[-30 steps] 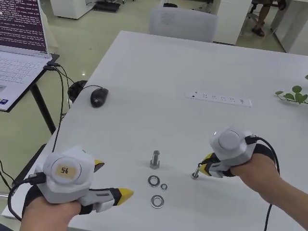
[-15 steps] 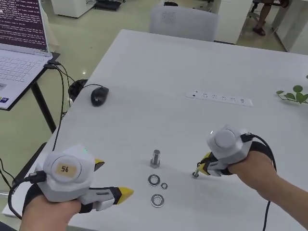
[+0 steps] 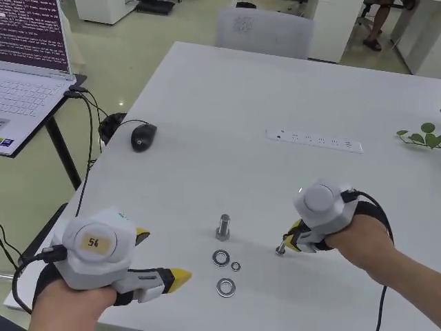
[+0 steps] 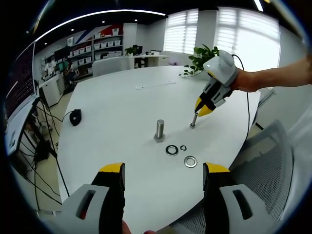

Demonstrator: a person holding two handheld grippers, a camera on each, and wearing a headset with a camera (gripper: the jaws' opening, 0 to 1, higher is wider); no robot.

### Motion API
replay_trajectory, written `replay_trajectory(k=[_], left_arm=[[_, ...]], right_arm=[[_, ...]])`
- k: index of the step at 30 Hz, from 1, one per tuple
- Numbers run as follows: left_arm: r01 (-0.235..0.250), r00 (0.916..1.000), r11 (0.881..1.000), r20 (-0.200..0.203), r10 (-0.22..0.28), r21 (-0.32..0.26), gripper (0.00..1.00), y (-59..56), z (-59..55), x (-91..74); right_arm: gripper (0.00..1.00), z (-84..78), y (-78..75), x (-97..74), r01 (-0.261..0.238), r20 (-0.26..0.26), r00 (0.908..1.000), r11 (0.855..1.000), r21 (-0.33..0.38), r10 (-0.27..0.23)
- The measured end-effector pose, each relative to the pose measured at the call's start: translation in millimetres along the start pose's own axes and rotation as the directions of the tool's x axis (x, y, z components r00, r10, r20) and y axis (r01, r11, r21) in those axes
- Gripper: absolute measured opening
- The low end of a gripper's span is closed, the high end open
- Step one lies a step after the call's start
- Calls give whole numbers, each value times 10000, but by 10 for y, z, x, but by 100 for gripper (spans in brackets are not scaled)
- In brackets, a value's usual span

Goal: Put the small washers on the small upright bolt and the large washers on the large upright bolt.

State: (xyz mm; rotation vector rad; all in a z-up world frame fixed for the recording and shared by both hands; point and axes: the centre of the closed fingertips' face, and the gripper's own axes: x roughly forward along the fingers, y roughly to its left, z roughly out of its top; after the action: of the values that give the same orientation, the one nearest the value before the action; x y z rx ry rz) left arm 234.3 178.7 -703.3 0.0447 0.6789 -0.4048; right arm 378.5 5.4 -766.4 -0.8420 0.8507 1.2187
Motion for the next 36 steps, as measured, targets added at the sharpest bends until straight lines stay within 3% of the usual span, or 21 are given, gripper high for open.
replay_trajectory(k=[14,30,36], left_arm=[[7,10000,10000,-18,-7,3,64,11,-10,-1],[8,10000,10000,-53,-8,14,64,20,-13,-2],[-26,10000,10000,-71,26,-39,64,24,-34,-14]], right_arm=[[14,-37,1,99,-137,-267,9996,9999,2,137],[14,-216,20,434,-396,-672,9969,9986,360,420],[19,-267,21,405,-285,-646,9974,9982,531,319]])
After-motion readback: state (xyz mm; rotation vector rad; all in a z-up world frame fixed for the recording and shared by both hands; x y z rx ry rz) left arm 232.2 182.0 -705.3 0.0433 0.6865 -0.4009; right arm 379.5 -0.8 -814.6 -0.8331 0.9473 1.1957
